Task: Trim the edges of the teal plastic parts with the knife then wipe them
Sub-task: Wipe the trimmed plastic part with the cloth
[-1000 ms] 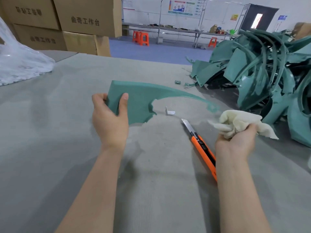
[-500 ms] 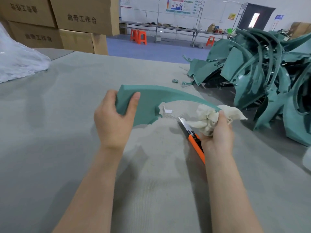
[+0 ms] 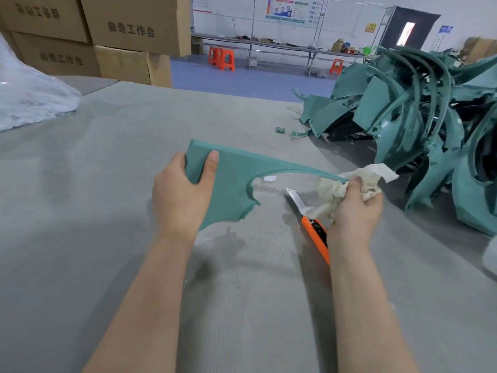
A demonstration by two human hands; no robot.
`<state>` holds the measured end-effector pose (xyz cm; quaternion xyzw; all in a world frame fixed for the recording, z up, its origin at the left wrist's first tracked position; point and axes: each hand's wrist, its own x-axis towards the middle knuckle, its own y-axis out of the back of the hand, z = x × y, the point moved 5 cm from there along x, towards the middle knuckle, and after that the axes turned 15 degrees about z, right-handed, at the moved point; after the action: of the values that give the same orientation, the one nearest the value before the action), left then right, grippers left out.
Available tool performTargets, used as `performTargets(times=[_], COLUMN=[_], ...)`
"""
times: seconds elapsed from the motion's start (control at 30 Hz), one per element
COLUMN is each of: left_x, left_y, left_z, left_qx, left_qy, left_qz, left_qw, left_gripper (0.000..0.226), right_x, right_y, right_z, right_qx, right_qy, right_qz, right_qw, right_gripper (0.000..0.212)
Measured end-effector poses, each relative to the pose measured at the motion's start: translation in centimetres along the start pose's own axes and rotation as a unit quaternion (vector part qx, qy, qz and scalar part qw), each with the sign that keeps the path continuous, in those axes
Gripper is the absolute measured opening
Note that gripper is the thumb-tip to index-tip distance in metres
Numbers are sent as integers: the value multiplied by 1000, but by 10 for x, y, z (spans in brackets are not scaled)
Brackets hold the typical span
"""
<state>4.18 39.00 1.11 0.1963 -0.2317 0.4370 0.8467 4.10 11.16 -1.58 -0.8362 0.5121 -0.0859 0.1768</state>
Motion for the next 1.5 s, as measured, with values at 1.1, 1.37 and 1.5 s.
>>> performTargets(times=[1.1,1.37,1.5], left_x=[2,4,2], left_y=[7,8,4], left_z=[-4,-6,-6], left_qx=[2,7,0], left_qy=[-3,3,10], left_qz=[43,40,32], left_qw=[999,999,999], left_gripper=[46,47,46], right_x=[-4,4,4], right_y=[-9,-4,-4], right_z=[7,19,23], right_qx=[-91,-53,39], right_qy=[32,-132,-211], right_qz=[-96,-19,-10], right_qw=[991,990,977], right_gripper=[13,29,25])
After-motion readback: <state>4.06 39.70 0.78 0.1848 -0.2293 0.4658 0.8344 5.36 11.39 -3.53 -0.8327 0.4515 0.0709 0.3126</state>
